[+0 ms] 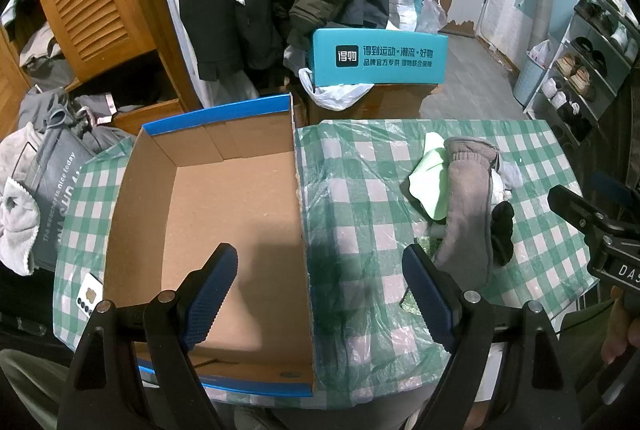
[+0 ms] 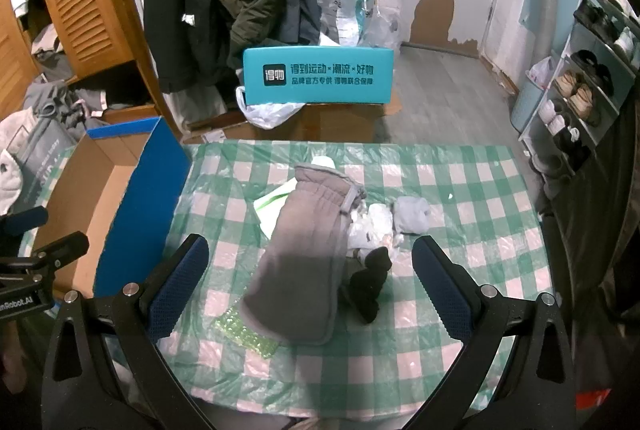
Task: Organize soft objects
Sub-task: 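Move both tools toward the grey glove on the table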
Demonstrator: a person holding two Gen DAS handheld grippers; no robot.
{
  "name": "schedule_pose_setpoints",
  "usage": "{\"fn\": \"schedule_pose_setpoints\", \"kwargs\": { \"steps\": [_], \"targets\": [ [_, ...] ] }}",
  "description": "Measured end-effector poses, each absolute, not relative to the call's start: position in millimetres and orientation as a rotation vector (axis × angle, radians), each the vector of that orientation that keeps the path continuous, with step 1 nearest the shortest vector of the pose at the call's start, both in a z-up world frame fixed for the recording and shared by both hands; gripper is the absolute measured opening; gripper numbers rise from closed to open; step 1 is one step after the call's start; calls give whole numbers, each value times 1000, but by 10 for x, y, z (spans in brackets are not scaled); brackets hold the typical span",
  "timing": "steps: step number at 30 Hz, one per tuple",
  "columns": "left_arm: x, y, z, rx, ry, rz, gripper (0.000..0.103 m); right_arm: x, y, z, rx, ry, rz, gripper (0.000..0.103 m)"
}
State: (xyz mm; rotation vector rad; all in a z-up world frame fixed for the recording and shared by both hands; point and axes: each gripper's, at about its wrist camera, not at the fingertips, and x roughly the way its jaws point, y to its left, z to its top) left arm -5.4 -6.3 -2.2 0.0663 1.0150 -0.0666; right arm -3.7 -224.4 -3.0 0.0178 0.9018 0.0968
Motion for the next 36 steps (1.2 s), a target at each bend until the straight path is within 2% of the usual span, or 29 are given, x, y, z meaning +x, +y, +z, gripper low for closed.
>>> {"fn": "schedule_pose_setpoints", "kwargs": {
  "steps": [36],
  "targets": [
    [-55, -301, -63, 85, 1040, -83, 86, -76, -2490, -46, 38, 934, 53, 101]
  ]
}}
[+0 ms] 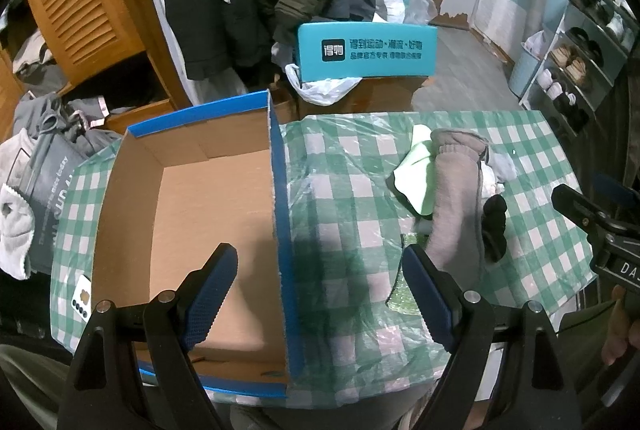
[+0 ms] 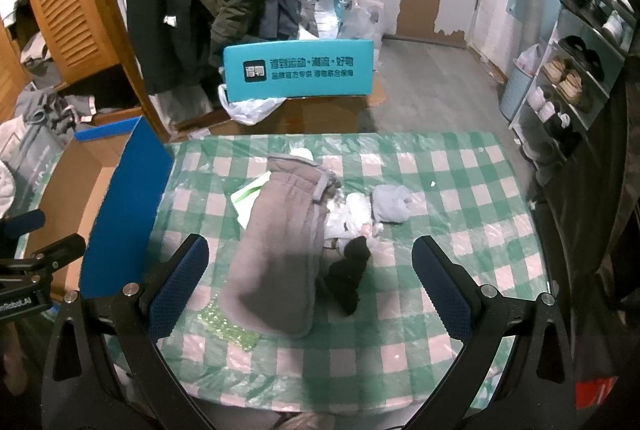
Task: Organize soft objects
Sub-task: 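Move both tools toward the grey glove on the table, then grasp the grey fleece glove with the left gripper while the right grasps the black glove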
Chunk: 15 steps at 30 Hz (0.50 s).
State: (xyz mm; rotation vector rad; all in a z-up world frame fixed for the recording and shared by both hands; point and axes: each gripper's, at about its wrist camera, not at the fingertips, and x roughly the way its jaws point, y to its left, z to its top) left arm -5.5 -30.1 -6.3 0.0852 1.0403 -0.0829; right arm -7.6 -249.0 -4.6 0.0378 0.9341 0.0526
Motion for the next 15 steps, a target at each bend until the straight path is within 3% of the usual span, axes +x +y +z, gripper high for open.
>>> {"fn": "schedule_pose_setpoints", "kwargs": {
  "steps": [15],
  "targets": [
    [140, -630, -386, 131, 1155, -119, 86, 38, -2861, -352, 67, 1011, -37, 101]
  ]
}}
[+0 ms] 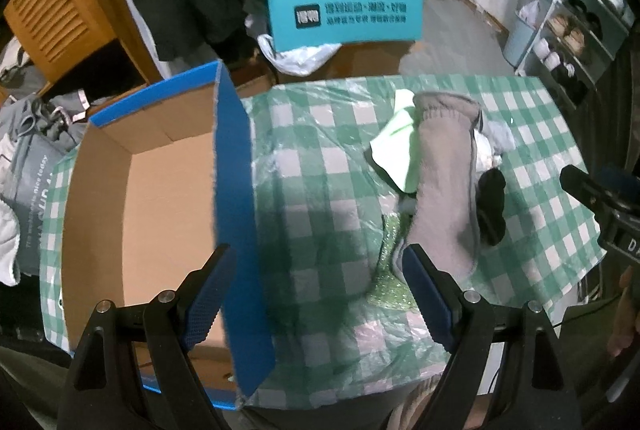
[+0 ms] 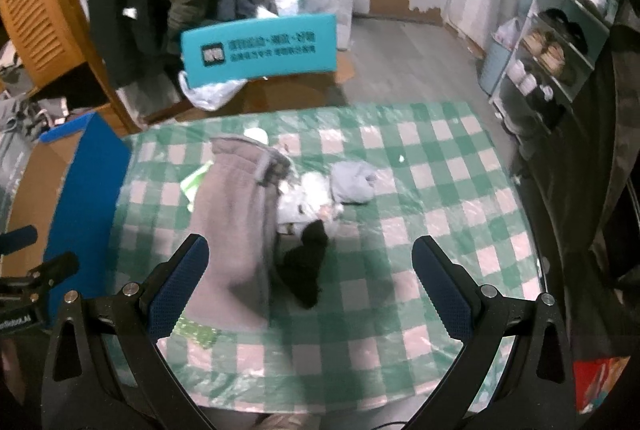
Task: Organize soft objects
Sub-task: 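Grasp the grey fleece glove with the left gripper while the right grasps the black glove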
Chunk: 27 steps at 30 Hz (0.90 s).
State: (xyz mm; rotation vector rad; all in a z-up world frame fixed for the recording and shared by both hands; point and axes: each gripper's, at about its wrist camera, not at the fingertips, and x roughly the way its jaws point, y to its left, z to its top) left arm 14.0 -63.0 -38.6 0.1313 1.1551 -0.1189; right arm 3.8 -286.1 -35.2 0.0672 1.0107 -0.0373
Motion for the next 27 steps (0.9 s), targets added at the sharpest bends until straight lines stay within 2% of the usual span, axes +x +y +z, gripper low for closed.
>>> {"fn": "schedule_pose_setpoints", "kwargs": {
  "steps": [20, 26, 27],
  "targets": [
    [434, -1136, -930, 171, 1273, -172, 86, 504, -3005, -1260, 140, 1218, -53, 101],
    [545, -1189, -1099, 151, 1314, -182, 86, 556, -2989, -1516, 148, 1281, -40, 92],
    [552, -1200, -1115, 148, 1318, -185, 86, 559, -2990, -1561, 152, 1293, -40, 88]
  ]
}}
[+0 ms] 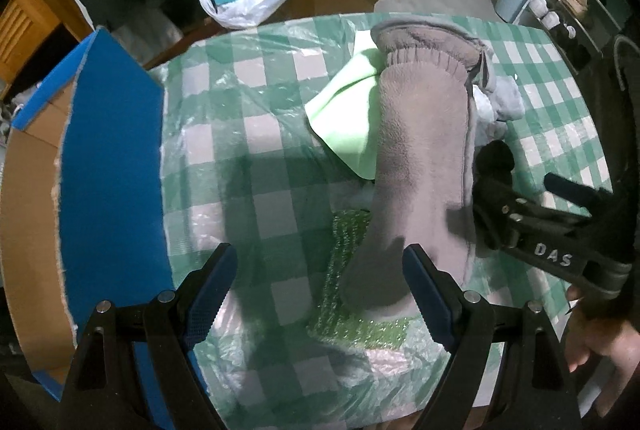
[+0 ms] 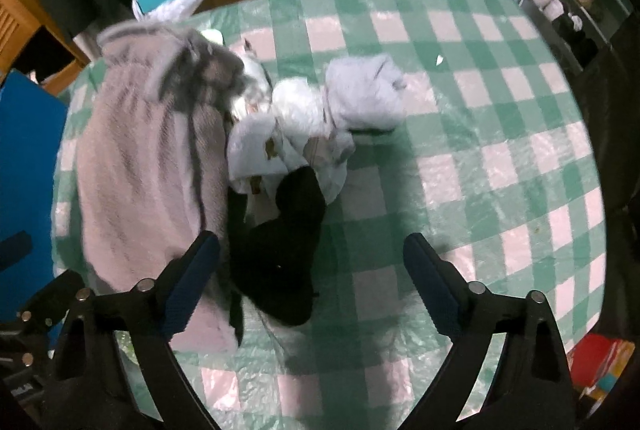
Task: Organize soft objects
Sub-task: 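Grasp the grey fleece glove with the left gripper while the right grasps the black glove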
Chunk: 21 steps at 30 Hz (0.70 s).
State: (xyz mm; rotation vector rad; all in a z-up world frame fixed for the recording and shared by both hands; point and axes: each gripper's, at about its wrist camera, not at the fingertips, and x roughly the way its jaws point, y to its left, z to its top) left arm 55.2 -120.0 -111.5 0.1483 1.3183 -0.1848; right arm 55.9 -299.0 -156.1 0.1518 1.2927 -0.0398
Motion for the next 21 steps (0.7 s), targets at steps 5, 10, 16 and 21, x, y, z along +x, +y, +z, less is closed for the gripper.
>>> {"fn": "schedule_pose_setpoints", "kwargs": {
  "steps": [5, 10, 16, 21],
  "targets": [
    [601, -1244, -1181, 135, 1333, -205, 86, 543, -3026, -1694, 212, 1331, -6, 69],
    [667, -1295, -1243, 108, 1351, -222, 86, 494, -3143, -1654, 292, 1329, 4, 38],
    [766, -1365, -1290, 66, 1359, -240, 86, 469, -3237, -1563, 291, 1308, -35, 38],
    [846, -1465, -1325, 60, 1362, -259, 86, 469, -3249, -1556, 259, 1304, -50, 38]
  ]
}}
